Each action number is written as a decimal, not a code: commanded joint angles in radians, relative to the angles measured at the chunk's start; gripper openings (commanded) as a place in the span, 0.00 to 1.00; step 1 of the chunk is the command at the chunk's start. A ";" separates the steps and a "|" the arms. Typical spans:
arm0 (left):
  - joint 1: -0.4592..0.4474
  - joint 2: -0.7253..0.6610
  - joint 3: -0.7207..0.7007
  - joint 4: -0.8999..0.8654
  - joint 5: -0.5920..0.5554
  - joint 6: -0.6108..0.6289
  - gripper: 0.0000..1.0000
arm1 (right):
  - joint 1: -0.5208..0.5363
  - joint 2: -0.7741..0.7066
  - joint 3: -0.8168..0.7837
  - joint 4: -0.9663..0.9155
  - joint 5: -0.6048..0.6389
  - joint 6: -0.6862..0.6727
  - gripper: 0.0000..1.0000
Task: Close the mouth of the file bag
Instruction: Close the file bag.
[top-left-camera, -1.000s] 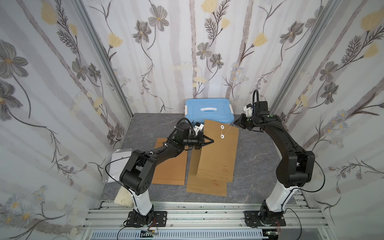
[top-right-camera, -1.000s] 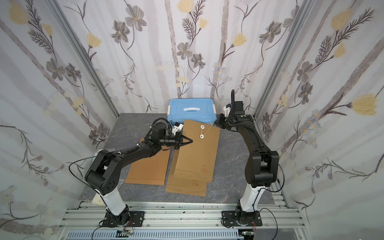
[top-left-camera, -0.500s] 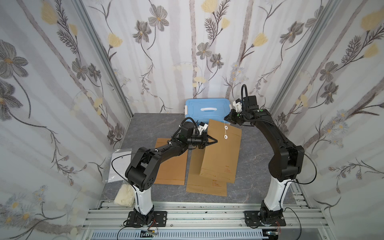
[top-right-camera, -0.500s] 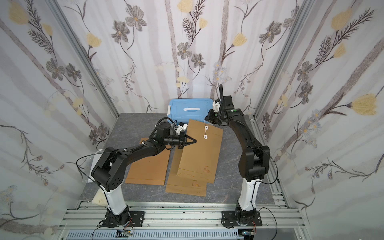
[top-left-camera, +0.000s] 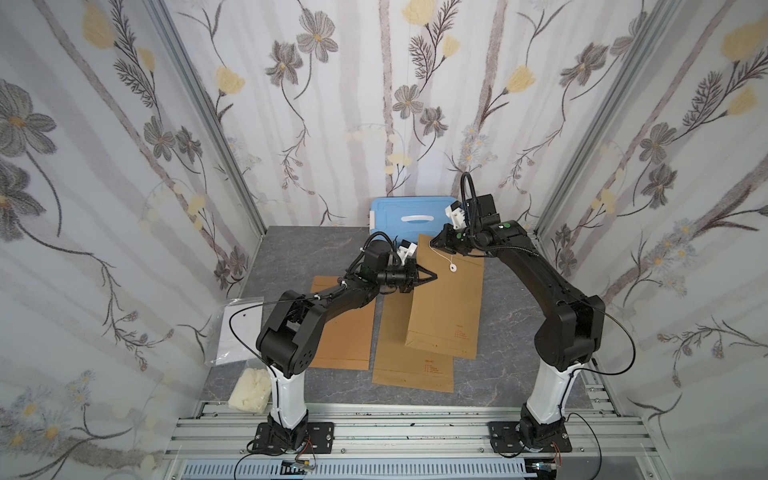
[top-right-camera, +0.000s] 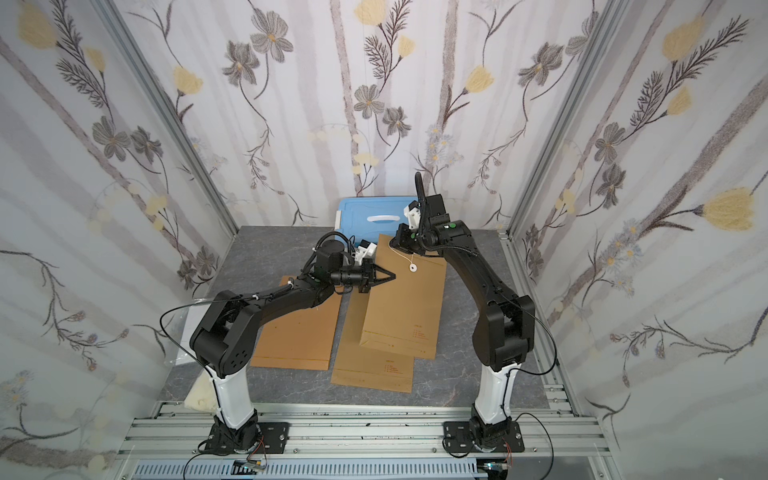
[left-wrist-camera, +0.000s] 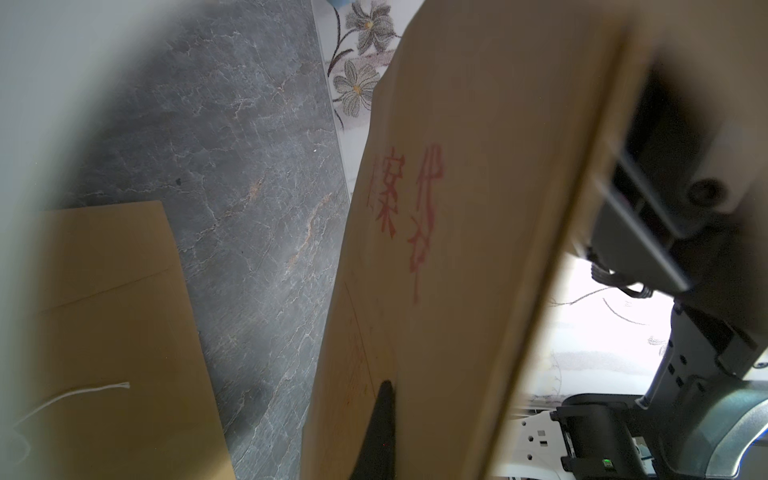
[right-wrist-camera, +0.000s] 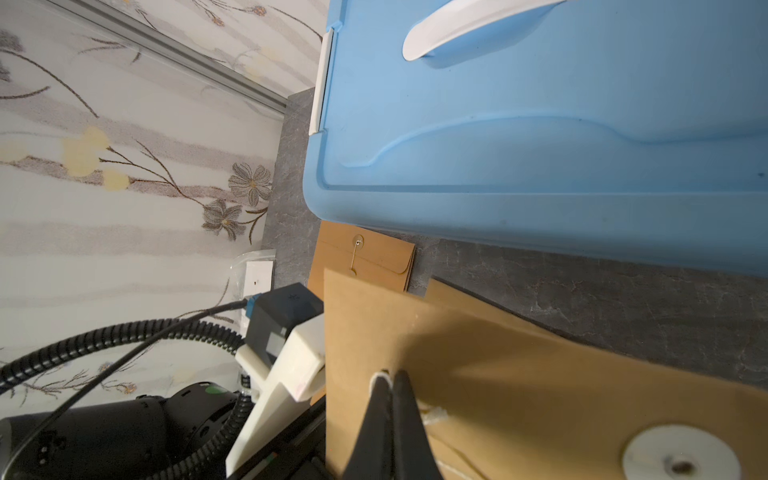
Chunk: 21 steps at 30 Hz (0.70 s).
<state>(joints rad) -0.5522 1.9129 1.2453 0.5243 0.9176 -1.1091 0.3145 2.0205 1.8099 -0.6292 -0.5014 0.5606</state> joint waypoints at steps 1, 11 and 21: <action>0.009 0.011 0.006 0.127 -0.006 -0.073 0.00 | 0.010 -0.034 -0.042 0.048 0.004 0.014 0.00; 0.032 0.030 -0.006 0.231 -0.021 -0.155 0.00 | 0.017 -0.121 -0.215 0.146 0.007 0.041 0.00; 0.064 0.058 -0.026 0.333 -0.023 -0.221 0.00 | 0.015 -0.209 -0.351 0.181 0.015 0.040 0.00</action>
<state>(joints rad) -0.4984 1.9648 1.2205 0.7525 0.8913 -1.2793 0.3286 1.8336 1.4849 -0.5041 -0.4934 0.5972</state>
